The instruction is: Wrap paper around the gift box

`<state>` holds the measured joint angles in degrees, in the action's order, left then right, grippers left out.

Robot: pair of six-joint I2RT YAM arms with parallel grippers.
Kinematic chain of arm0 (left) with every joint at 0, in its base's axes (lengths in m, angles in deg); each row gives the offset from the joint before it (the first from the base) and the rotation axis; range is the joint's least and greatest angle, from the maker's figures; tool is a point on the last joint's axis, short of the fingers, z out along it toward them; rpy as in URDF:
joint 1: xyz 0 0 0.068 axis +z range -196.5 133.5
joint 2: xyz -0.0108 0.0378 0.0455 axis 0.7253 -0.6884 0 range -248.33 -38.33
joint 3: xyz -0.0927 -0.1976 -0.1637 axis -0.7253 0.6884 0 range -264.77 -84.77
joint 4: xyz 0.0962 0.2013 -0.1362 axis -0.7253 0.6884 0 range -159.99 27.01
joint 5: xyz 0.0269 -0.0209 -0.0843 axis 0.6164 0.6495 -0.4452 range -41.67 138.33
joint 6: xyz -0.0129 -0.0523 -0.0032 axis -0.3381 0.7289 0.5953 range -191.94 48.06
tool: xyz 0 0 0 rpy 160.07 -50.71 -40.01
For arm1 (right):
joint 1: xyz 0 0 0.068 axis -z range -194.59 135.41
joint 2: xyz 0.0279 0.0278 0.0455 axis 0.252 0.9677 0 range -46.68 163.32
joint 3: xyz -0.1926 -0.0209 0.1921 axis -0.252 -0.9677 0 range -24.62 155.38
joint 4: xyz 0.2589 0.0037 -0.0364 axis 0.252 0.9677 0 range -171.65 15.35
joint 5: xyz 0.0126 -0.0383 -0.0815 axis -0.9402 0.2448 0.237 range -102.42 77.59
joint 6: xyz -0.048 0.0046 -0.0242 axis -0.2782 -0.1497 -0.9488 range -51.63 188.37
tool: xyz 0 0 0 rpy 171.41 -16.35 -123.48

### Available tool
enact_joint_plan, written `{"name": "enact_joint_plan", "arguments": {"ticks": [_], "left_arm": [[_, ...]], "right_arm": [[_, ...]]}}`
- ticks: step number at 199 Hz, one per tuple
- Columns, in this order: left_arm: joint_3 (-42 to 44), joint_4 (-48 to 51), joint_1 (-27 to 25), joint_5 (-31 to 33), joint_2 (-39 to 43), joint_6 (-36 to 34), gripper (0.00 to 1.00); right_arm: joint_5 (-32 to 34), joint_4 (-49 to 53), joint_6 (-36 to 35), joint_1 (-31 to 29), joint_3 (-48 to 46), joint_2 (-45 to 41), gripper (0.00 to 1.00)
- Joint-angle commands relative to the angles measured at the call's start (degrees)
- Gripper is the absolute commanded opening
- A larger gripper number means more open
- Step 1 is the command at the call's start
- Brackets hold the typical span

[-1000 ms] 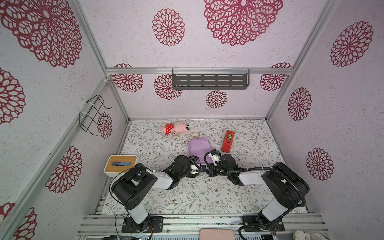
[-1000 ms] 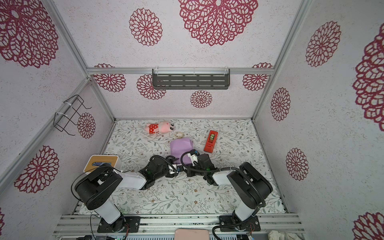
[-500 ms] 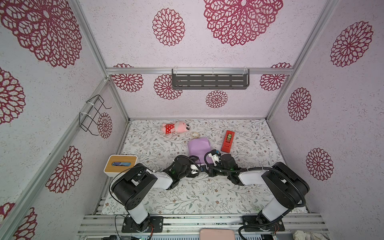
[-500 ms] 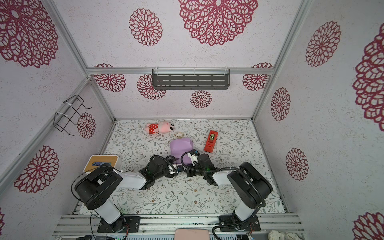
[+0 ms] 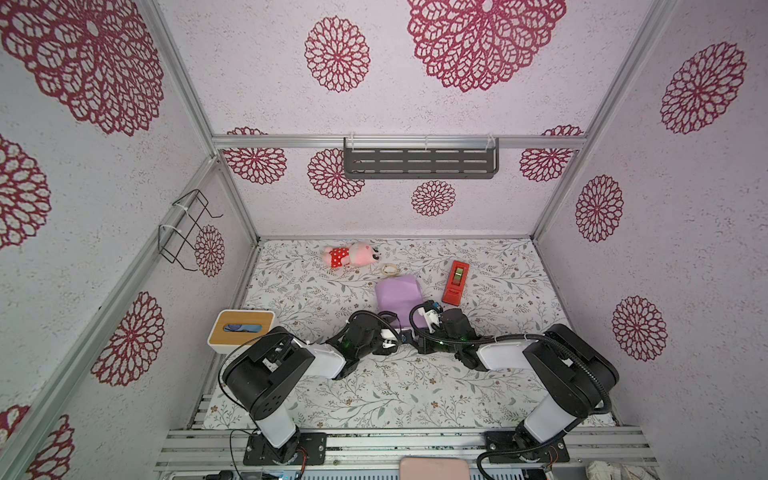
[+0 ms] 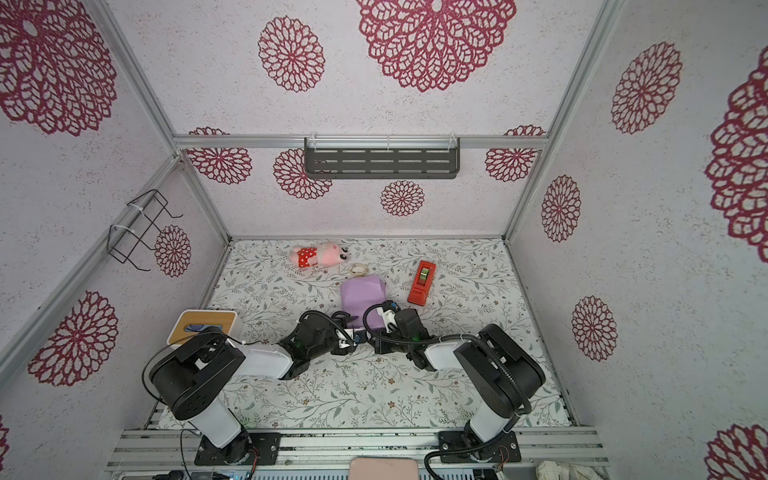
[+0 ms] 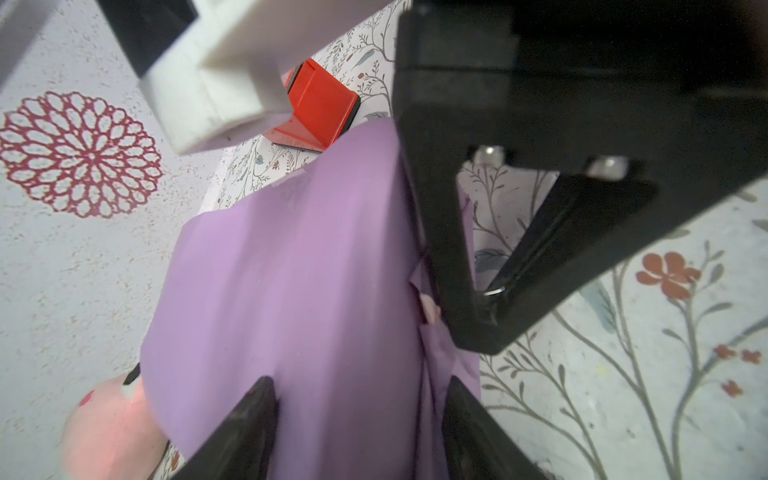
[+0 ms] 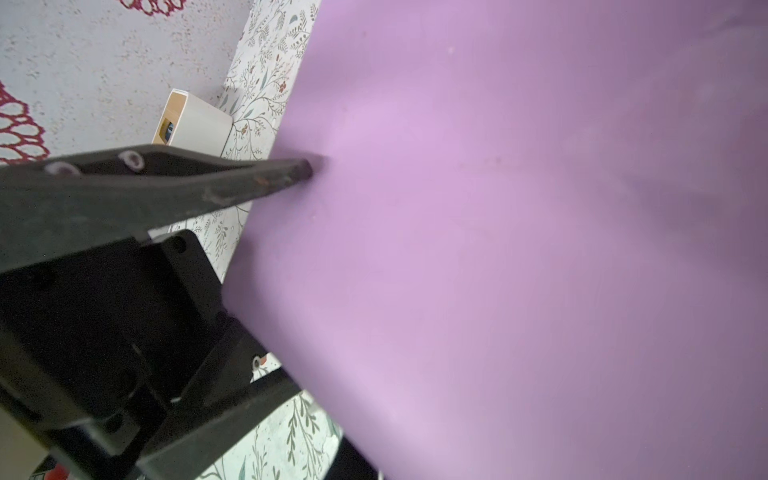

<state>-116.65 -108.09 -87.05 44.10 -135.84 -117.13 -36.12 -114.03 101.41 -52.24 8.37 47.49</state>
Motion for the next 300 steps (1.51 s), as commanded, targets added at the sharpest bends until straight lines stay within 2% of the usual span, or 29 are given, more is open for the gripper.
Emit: {"name": "enact_joint_plan", "arguments": {"ticks": [1, 55, 132, 218, 300], "left_arm": [[0.8, 5.6, 0.7, -0.3, -0.6, 0.4, 0.64], [0.9, 5.6, 0.7, -0.2, -0.6, 0.4, 0.64], [0.9, 5.5, 0.7, -0.3, -0.3, 0.5, 0.64], [0.8, 5.6, 0.7, -0.4, -0.4, 0.5, 0.64], [0.8, 5.5, 0.6, -0.4, -0.4, 0.5, 0.63]], "right_arm": [[1.6, 0.3, 1.1, 0.2, 0.6, -1.3, 0.09], [-0.3, -3.5, 1.9, 0.2, -0.5, -1.9, 0.09], [0.5, -2.5, 2.3, 0.2, 0.5, -2.8, 0.15], [1.9, -6.3, 8.2, 0.2, -0.1, -2.8, 0.21], [6.2, -7.0, 14.3, -0.7, -0.6, -1.8, 0.27]]}}
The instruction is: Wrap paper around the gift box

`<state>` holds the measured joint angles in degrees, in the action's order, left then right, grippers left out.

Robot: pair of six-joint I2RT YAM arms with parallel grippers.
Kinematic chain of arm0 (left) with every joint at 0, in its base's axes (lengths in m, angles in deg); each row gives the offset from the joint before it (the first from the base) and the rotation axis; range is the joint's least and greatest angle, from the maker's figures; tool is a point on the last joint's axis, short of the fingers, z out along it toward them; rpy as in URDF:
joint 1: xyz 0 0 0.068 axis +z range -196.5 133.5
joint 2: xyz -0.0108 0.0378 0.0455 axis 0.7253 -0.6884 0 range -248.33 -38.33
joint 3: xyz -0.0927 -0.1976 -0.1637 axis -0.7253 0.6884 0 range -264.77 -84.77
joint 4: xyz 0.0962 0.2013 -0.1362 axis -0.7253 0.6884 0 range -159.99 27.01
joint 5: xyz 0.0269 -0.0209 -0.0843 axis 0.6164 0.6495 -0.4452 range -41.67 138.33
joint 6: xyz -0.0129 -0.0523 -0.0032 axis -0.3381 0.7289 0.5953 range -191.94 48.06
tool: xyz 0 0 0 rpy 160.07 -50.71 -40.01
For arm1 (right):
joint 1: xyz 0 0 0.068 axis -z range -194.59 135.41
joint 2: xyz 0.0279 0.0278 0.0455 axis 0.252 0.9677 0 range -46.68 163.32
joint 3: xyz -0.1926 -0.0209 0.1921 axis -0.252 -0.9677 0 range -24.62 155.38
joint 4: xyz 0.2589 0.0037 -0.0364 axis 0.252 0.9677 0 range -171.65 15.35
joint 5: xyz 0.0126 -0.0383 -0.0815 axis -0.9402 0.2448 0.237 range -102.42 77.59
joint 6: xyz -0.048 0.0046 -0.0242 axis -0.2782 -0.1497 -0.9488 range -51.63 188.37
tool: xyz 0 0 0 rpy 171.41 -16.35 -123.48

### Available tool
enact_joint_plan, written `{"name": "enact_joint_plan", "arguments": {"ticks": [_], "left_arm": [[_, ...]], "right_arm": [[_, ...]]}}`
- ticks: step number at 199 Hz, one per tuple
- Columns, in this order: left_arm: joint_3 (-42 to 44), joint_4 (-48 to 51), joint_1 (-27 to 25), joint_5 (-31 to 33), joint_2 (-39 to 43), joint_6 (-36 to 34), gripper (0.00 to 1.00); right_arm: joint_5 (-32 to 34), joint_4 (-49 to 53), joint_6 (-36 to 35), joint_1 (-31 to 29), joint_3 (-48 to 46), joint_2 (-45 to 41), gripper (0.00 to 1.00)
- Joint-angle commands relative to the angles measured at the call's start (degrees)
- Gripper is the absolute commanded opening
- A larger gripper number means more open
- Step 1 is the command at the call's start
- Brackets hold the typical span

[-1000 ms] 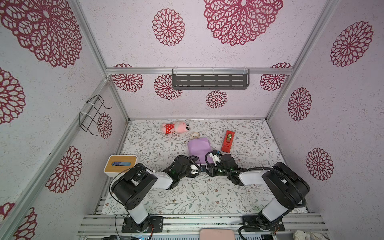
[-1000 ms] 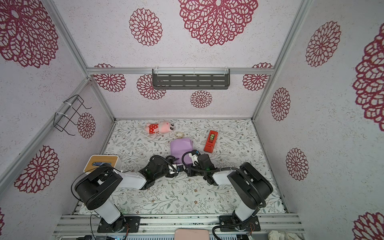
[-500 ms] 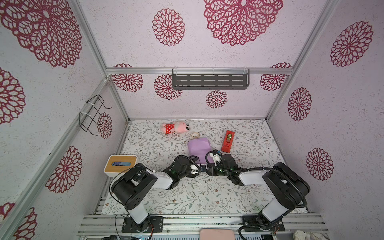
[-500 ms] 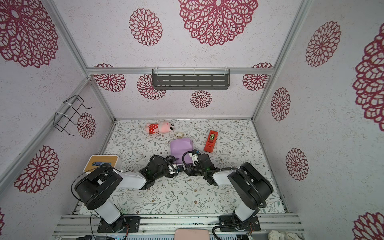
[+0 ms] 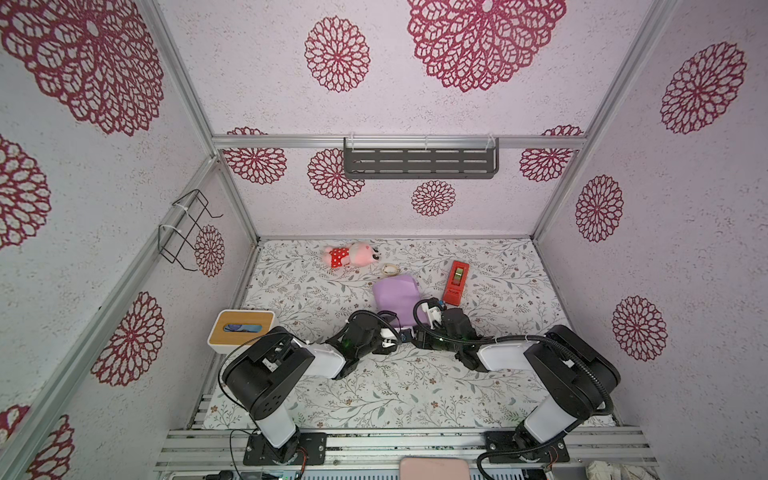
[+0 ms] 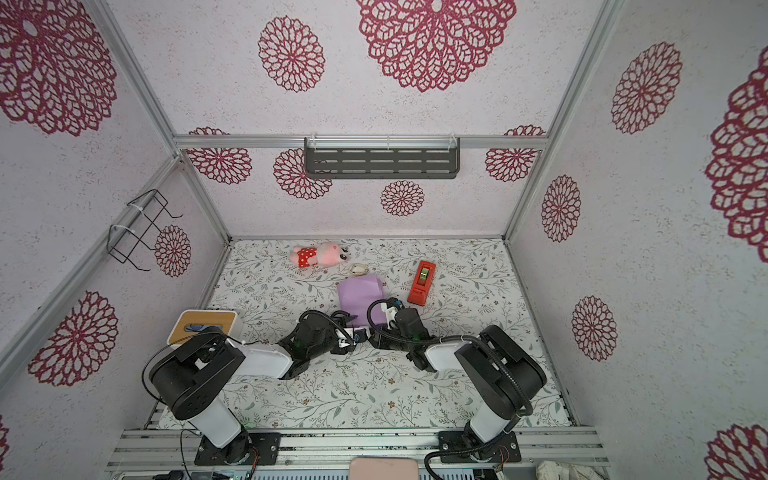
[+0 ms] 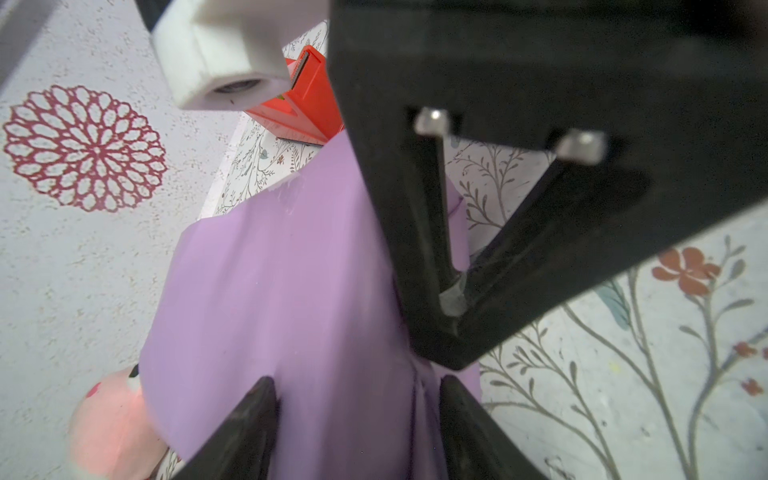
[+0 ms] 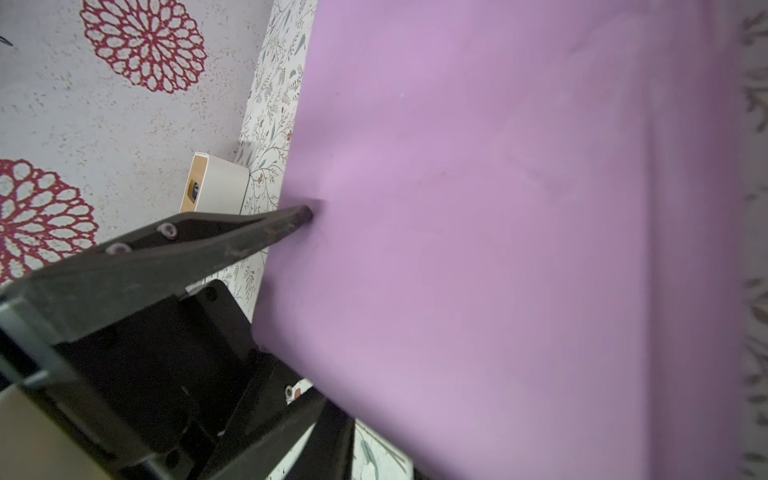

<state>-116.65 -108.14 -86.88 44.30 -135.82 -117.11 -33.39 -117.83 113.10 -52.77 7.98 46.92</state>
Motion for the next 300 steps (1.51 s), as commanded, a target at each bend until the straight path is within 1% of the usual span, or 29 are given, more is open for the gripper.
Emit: {"name": "enact_joint_plan", "arguments": {"ticks": [1, 62, 91, 162, 202, 260, 300], "left_arm": [[0.8, 5.5, 0.5, -0.6, -0.4, 0.4, 0.63], [0.8, 5.3, 0.5, -0.8, -0.3, 0.6, 0.63], [0.8, 5.4, 0.5, -0.8, -0.3, 0.6, 0.63], [0.8, 5.2, 0.6, -0.8, -0.3, 0.6, 0.63], [0.8, 5.3, 0.6, -0.7, -0.3, 0.6, 0.63], [0.8, 5.2, 0.6, -0.6, -0.2, 0.6, 0.63], [0.8, 5.3, 0.6, -0.4, -0.1, 0.6, 0.63]], "right_arm": [[3.6, -3.2, 2.7, -0.2, -0.2, -1.2, 0.27], [8.6, -3.6, 7.0, -2.4, -1.1, -0.8, 0.32], [8.8, -6.5, 9.3, -2.8, -1.1, 0.0, 0.36], [10.0, -7.1, 11.7, -3.6, -0.3, -0.3, 0.43], [9.5, -6.8, 12.7, -3.8, -0.9, -1.8, 0.52], [12.4, 1.2, 10.0, -3.6, -3.8, -8.7, 0.63], [14.0, 8.0, 7.0, -3.5, -5.8, -14.1, 0.67]]}}
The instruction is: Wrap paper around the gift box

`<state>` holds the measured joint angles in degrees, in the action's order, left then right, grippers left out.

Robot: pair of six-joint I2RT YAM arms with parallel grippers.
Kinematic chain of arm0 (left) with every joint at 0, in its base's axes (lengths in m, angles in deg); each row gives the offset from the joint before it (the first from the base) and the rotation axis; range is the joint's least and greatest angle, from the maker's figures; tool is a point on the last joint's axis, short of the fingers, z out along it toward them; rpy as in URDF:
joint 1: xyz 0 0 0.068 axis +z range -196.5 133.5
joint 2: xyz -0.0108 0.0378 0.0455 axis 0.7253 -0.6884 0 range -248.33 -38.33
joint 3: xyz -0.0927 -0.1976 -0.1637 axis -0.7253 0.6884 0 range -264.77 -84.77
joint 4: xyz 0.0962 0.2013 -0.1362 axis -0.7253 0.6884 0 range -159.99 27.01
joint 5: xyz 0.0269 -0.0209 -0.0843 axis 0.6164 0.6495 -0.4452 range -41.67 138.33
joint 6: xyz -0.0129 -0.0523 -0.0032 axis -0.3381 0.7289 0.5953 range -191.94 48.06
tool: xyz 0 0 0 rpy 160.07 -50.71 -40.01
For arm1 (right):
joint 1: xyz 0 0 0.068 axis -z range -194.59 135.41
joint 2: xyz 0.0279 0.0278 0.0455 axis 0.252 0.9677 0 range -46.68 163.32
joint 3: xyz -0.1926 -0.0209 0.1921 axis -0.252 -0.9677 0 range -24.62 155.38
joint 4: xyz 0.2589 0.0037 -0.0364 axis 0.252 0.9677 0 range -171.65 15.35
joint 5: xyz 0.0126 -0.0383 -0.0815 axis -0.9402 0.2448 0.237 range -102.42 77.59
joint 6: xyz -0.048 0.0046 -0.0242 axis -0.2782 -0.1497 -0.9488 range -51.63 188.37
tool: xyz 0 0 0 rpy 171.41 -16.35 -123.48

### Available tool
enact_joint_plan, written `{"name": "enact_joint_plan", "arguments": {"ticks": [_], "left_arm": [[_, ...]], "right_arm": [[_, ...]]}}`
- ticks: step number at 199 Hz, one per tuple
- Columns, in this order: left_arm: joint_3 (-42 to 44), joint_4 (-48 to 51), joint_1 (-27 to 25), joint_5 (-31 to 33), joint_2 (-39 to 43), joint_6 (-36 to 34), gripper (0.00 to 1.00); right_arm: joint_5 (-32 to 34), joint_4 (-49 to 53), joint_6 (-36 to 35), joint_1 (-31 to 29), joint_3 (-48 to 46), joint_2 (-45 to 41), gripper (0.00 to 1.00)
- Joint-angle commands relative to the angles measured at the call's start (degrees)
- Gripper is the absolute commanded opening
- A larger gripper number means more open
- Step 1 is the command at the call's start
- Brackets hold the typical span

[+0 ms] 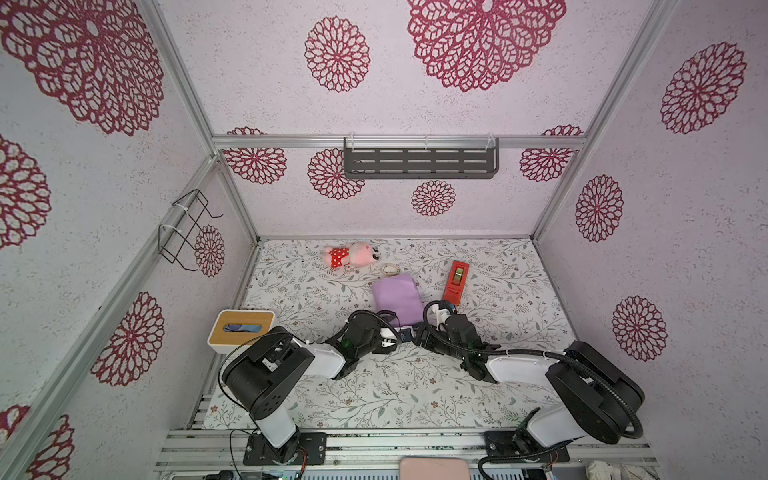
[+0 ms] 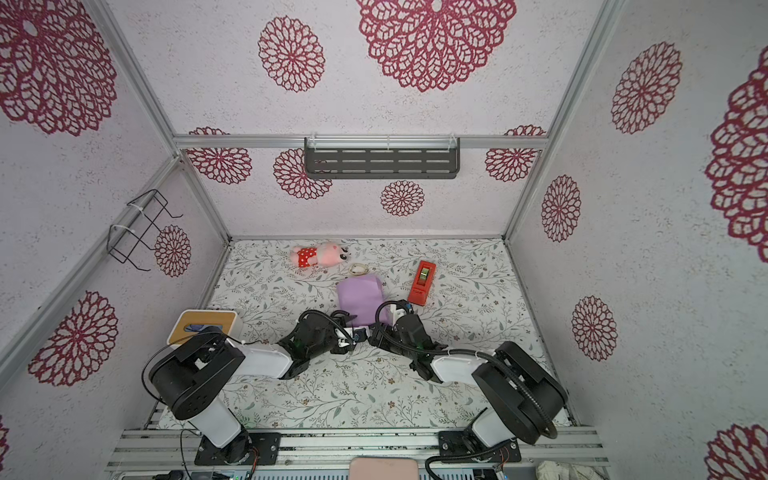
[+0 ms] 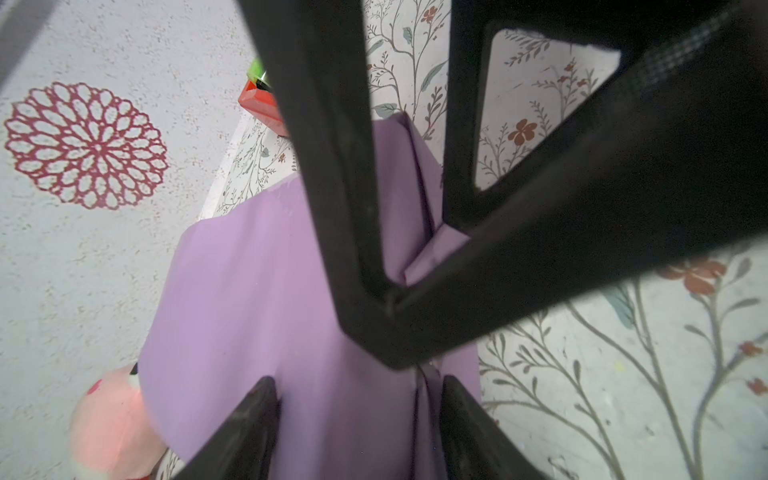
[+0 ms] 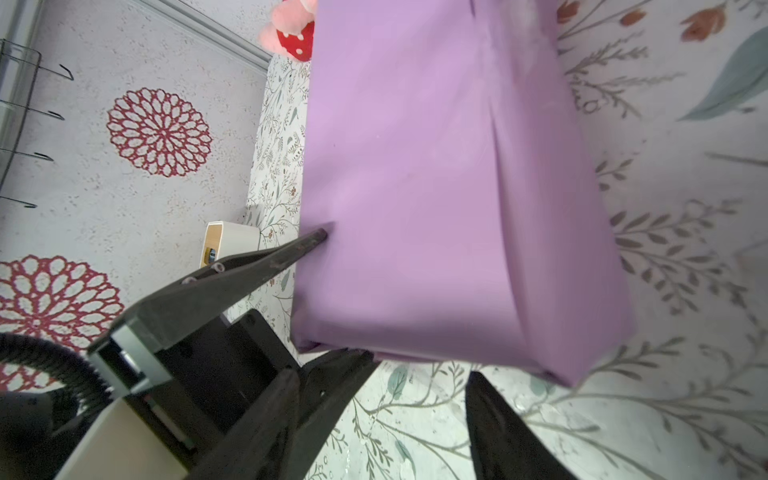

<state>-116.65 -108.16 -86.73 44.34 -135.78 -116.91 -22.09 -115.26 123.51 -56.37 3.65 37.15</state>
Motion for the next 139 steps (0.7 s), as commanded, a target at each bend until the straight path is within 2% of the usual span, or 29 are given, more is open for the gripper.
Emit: {"name": "enact_joint_plan", "arguments": {"ticks": [1, 15, 24, 46, 73, 92, 139], "left_arm": [[0.8, 5.3, 0.4, -0.5, -0.1, 0.4, 0.63], [0.8, 5.4, 0.4, -0.4, -0.1, 0.5, 0.63], [0.8, 5.3, 0.4, -0.5, -0.1, 0.5, 0.63], [0.8, 5.3, 0.4, -0.4, 0.0, 0.5, 0.63], [0.9, 5.3, 0.4, -0.4, 0.1, 0.6, 0.63], [1.0, 5.4, 0.4, -0.4, 0.3, 0.7, 0.63], [0.9, 5.6, 0.4, -0.7, 0.3, 0.7, 0.63]], "right_arm": [[2.8, 5.6, -3.5, 0.1, -1.6, -4.5, 0.67], [3.7, 8.2, -5.3, -0.1, -2.4, -7.0, 0.66], [3.4, 8.4, -6.2, -0.5, -2.8, -7.7, 0.62], [0.6, 4.4, -6.7, -2.1, -2.3, -5.7, 0.42], [-1.2, -0.1, -7.0, -2.9, 0.4, -0.8, 0.25], [-1.2, -1.9, -7.5, -2.9, 2.4, 2.4, 0.2], [1.1, -5.6, -8.9, -0.9, 2.7, 7.5, 0.16]]}}
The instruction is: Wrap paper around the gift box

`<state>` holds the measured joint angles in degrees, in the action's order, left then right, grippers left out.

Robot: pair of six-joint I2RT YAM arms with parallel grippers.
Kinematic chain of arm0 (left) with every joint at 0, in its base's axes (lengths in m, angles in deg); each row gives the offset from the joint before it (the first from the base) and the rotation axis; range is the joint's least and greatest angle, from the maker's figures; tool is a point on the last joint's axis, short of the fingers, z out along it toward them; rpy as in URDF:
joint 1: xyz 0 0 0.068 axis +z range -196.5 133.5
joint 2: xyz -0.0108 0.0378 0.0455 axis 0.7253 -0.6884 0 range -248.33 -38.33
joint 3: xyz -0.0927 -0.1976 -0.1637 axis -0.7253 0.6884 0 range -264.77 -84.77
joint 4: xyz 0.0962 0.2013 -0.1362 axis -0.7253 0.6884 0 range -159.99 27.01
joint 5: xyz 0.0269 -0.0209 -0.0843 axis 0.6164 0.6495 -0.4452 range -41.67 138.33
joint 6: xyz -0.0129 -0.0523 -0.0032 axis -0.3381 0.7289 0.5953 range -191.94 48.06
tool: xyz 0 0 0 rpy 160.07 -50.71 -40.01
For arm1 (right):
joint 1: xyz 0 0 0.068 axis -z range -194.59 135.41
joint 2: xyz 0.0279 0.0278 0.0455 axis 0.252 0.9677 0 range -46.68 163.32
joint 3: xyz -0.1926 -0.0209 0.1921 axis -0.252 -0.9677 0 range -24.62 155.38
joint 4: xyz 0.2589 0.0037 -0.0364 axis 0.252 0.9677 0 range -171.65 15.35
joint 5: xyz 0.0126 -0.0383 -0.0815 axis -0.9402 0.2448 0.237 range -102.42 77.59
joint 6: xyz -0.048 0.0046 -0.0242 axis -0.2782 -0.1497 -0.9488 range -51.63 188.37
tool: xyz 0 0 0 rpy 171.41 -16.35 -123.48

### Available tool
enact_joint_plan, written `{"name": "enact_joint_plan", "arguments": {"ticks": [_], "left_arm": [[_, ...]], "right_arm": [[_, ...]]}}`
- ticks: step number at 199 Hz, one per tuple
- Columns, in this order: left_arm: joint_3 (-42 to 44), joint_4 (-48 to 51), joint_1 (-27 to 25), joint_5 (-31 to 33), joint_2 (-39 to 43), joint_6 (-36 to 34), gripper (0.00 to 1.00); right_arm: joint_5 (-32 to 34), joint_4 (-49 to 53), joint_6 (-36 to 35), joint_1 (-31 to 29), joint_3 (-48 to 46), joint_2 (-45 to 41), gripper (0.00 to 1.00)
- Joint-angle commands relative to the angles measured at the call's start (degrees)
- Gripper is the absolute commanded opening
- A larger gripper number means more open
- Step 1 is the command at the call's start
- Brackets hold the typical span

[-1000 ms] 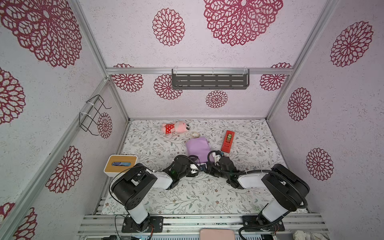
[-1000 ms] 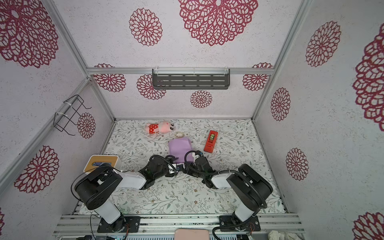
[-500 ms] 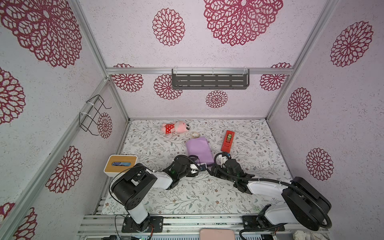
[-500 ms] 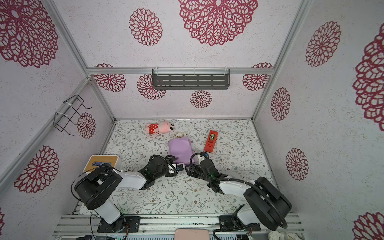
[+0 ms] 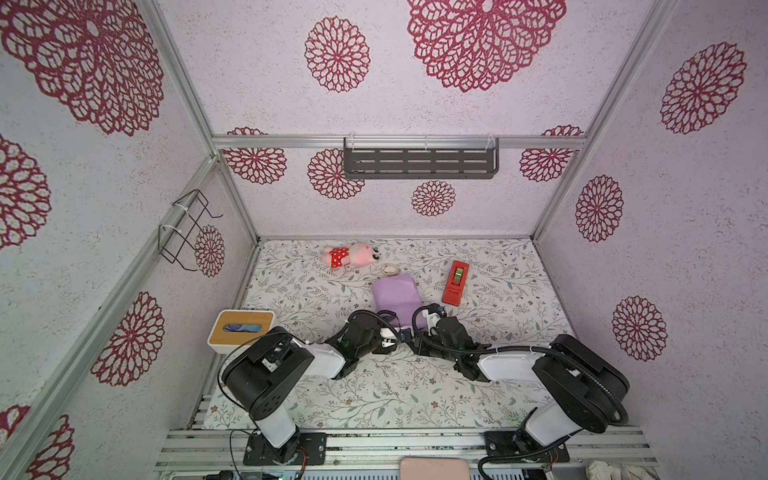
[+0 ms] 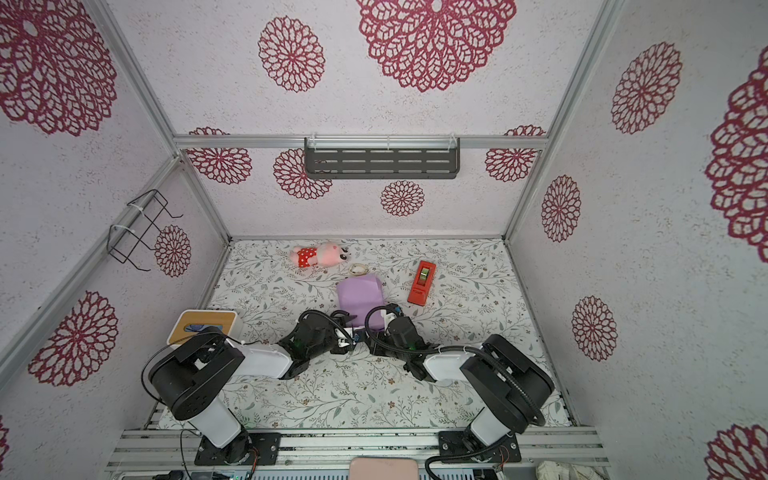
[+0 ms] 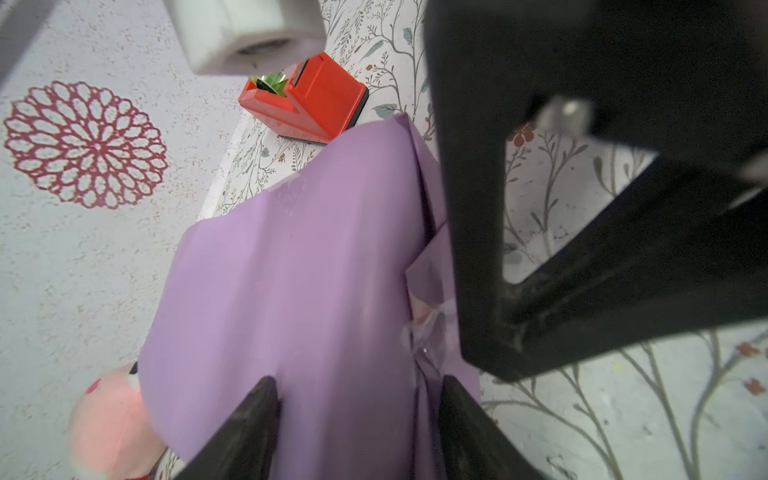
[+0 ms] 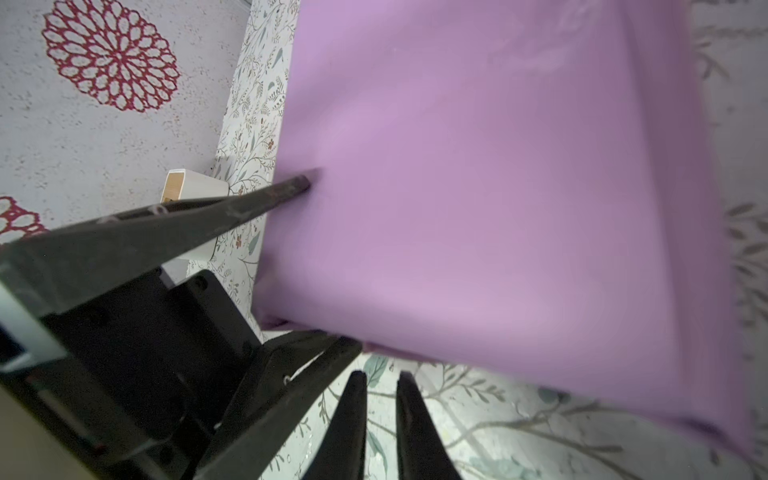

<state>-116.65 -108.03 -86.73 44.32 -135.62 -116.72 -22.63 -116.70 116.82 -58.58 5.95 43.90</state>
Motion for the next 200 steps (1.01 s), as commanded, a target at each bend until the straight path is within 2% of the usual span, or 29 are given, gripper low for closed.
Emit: {"name": "enact_joint_plan", "arguments": {"ticks": [1, 55, 109, 165, 200], "left_arm": [[0.9, 5.4, 0.4, -0.7, 0.2, 0.5, 0.63], [0.8, 5.8, 0.4, -0.6, 0.6, 0.5, 0.64], [1.0, 5.9, 0.5, -0.3, 1.3, 0.7, 0.69], [1.1, 5.9, 0.4, -1.7, 3.3, 2.4, 0.84], [0.1, 5.8, 0.4, -3.3, 3.7, 5.5, 0.94]], "right_arm": [[1.6, -4.2, -2.2, 1.3, 0.4, 0.8, 0.16], [2.5, -5.8, -3.4, 3.3, -2.1, 2.6, 0.15], [3.8, -6.1, -4.6, 4.5, -3.8, 2.8, 0.17], [0.3, -6.0, -6.2, 4.7, -5.1, 0.5, 0.18], [-2.1, -3.4, -7.9, 4.9, -6.8, -4.3, 0.18]]}}
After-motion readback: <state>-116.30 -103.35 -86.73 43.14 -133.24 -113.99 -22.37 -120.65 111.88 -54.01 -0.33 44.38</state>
